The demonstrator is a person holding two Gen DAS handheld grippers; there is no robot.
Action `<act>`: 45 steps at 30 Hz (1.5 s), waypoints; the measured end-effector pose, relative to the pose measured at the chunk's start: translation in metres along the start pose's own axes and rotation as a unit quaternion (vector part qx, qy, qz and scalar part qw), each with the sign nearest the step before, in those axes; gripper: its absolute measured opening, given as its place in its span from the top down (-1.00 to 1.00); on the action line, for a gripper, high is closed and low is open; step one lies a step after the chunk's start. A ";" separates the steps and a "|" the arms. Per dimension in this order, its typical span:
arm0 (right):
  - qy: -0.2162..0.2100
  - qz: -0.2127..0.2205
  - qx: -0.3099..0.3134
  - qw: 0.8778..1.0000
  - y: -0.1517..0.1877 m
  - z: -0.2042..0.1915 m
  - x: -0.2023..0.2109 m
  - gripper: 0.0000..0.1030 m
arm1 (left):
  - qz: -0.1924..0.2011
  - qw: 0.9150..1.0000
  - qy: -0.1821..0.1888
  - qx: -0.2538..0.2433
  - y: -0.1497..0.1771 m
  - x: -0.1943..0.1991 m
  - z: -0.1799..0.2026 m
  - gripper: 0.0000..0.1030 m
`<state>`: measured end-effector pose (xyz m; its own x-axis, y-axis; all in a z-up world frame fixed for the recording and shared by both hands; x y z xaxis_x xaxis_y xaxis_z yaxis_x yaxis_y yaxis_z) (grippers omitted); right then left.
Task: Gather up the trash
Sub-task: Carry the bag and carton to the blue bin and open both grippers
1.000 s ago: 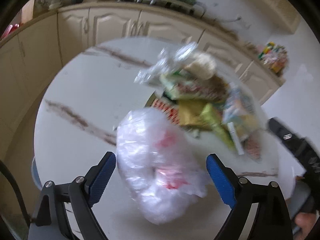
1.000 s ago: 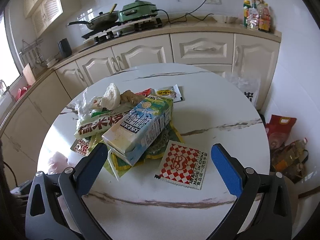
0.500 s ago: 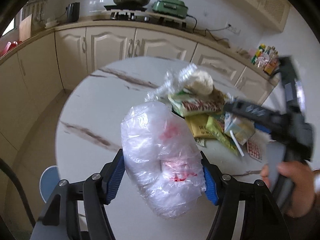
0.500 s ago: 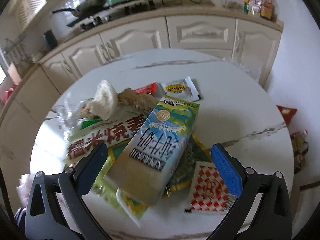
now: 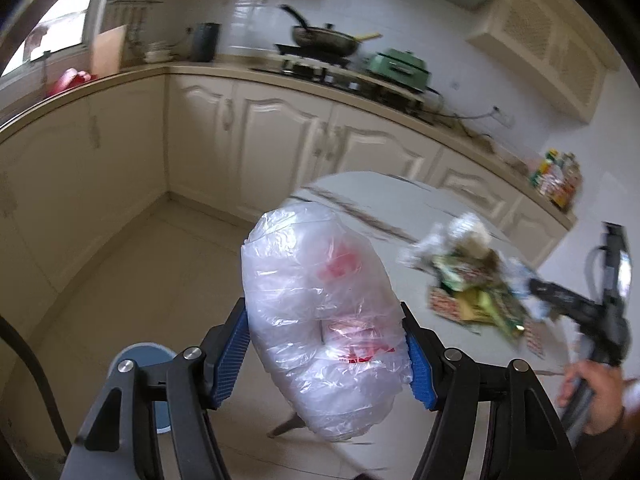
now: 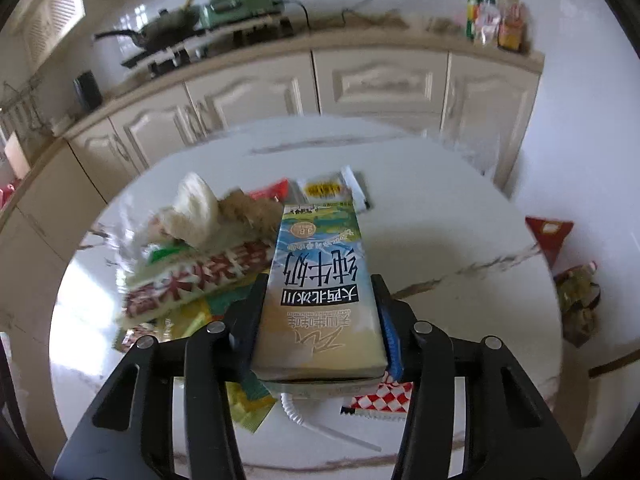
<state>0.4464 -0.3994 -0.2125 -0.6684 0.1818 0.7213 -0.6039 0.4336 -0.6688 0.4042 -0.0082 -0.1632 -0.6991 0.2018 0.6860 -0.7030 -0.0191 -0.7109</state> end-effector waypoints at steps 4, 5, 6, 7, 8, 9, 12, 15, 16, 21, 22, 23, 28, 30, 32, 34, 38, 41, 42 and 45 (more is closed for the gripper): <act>-0.003 0.025 0.028 0.999 0.001 -0.027 0.025 0.11 | 0.000 0.999 -0.019 0.025 0.008 0.005 -0.042 -0.26; -0.008 0.029 0.032 0.999 0.000 -0.033 0.029 0.11 | -0.001 0.999 -0.024 0.032 0.008 0.006 -0.051 -0.26; -0.017 0.039 0.034 0.999 0.001 -0.042 0.037 0.11 | -0.001 0.999 -0.031 0.042 0.009 0.007 -0.063 -0.26; -0.028 0.050 0.044 0.997 0.003 -0.056 0.046 0.11 | -0.002 0.998 -0.038 0.050 0.010 0.008 -0.073 -0.26; -0.041 0.057 0.055 0.996 0.005 -0.070 0.052 0.11 | -0.004 0.997 -0.047 0.059 0.012 0.008 -0.085 -0.26; -0.062 0.063 0.071 0.994 0.007 -0.090 0.059 0.11 | -0.007 0.996 -0.056 0.067 0.015 0.006 -0.097 -0.26; -0.134 0.060 0.136 0.980 0.021 -0.163 0.067 0.11 | -0.033 0.992 -0.082 0.094 0.017 -0.006 -0.130 -0.26; -0.197 0.030 0.208 0.958 0.049 -0.242 0.056 0.11 | -0.065 0.986 -0.113 0.105 0.026 -0.021 -0.162 -0.26; -0.216 0.014 0.230 0.949 0.062 -0.269 0.046 0.11 | -0.074 0.984 -0.123 0.104 0.028 -0.027 -0.170 -0.27; -0.258 -0.068 0.301 0.916 0.125 -0.372 -0.026 0.11 | -0.139 0.970 -0.166 0.107 0.045 -0.071 -0.213 -0.28; -0.258 -0.084 0.310 0.911 0.136 -0.386 -0.043 0.11 | -0.152 0.968 -0.169 0.109 0.048 -0.080 -0.220 -0.27; -0.256 -0.097 0.316 0.908 0.145 -0.398 -0.056 0.11 | -0.165 0.965 -0.174 0.110 0.053 -0.089 -0.228 -0.28; -0.267 -0.187 0.322 0.889 0.197 -0.446 -0.137 0.11 | -0.221 0.950 -0.170 0.138 0.069 -0.133 -0.266 -0.34; -0.263 -0.212 0.321 0.885 0.210 -0.457 -0.160 0.11 | -0.236 0.944 -0.186 0.137 0.070 -0.148 -0.278 -0.44; -0.271 -0.231 0.314 0.880 0.221 -0.467 -0.179 0.11 | -0.250 0.939 -0.186 0.144 0.070 -0.160 -0.288 -0.48; -0.275 -0.252 0.304 0.877 0.231 -0.476 -0.196 0.11 | -0.259 0.935 -0.192 0.151 0.070 -0.169 -0.297 -0.48; -0.275 -0.270 0.300 0.873 0.242 -0.490 -0.217 0.11 | -0.264 0.931 -0.188 0.166 0.071 -0.173 -0.313 -0.48; -0.276 -0.277 0.295 0.872 0.245 -0.494 -0.228 0.10 | -0.268 0.933 -0.132 0.199 0.071 -0.180 -0.326 -0.48; -0.284 -0.280 0.290 0.870 0.245 -0.494 -0.229 0.10 | -0.265 0.932 -0.135 0.208 0.070 -0.180 -0.330 -0.48; -0.290 -0.295 0.280 0.866 0.245 -0.491 -0.237 0.08 | -0.255 0.928 -0.172 0.211 0.068 -0.174 -0.336 -0.48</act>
<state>0.6702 0.0975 -0.4584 -0.1789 -0.4697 0.8645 -0.9225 -0.2255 -0.3134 0.5221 0.2847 -0.3830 -0.2102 -0.0334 0.9771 -0.8919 -0.4029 -0.2056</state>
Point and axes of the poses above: each gripper's, at about its wrist camera, not at the fingertips, and x roughly against the way its jaws point, z to its right, y to its underside, the point moved 1 cm from there along -x, roughly the way its jaws point, and after that the axes turned 8 degrees about -y, right-handed, at the moved point
